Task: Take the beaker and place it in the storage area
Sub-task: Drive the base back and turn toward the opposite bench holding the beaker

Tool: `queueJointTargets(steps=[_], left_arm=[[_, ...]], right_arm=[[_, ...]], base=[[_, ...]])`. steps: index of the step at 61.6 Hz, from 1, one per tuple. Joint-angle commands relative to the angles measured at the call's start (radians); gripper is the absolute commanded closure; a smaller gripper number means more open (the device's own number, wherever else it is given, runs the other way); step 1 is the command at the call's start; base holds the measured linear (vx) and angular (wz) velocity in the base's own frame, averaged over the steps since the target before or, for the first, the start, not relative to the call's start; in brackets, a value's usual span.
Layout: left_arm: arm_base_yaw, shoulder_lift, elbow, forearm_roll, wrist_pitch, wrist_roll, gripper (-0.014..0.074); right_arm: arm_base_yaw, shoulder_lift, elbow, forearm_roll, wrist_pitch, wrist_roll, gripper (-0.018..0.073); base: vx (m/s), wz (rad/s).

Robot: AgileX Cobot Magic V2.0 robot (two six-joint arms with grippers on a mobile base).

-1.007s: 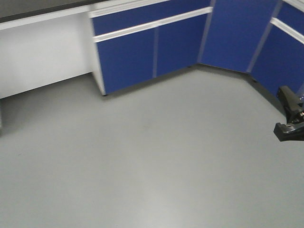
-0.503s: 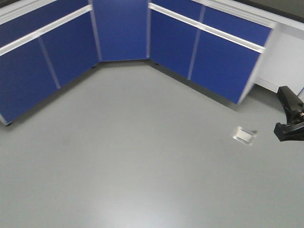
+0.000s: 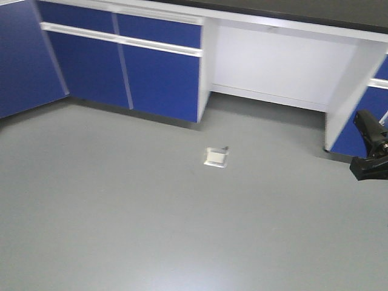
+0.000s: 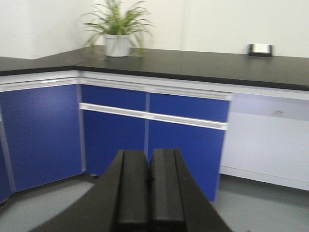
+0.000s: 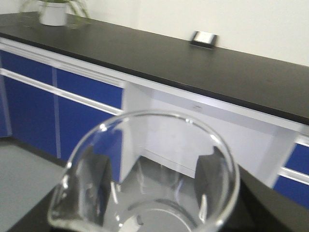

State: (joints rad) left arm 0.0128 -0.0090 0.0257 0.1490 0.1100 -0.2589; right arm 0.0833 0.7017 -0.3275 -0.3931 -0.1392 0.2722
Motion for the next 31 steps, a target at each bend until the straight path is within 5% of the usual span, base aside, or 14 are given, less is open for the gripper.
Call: queueJointTargets(steps=[1,31], left_arm=[[-0.006,-0.019,0.022,-0.006,-0.084,-0.006,0.0605],[-0.006,-0.019,0.022,-0.006,-0.084,-0.006,0.0605]], right_arm=[[0.000,-0.003,-0.031,0.001,-0.082,-0.003,0.0567],[0.000,-0.003,-0.031,0.001,-0.082,-0.003,0.0567]], base=[[0.18,-0.65],[0.24,-0.49]])
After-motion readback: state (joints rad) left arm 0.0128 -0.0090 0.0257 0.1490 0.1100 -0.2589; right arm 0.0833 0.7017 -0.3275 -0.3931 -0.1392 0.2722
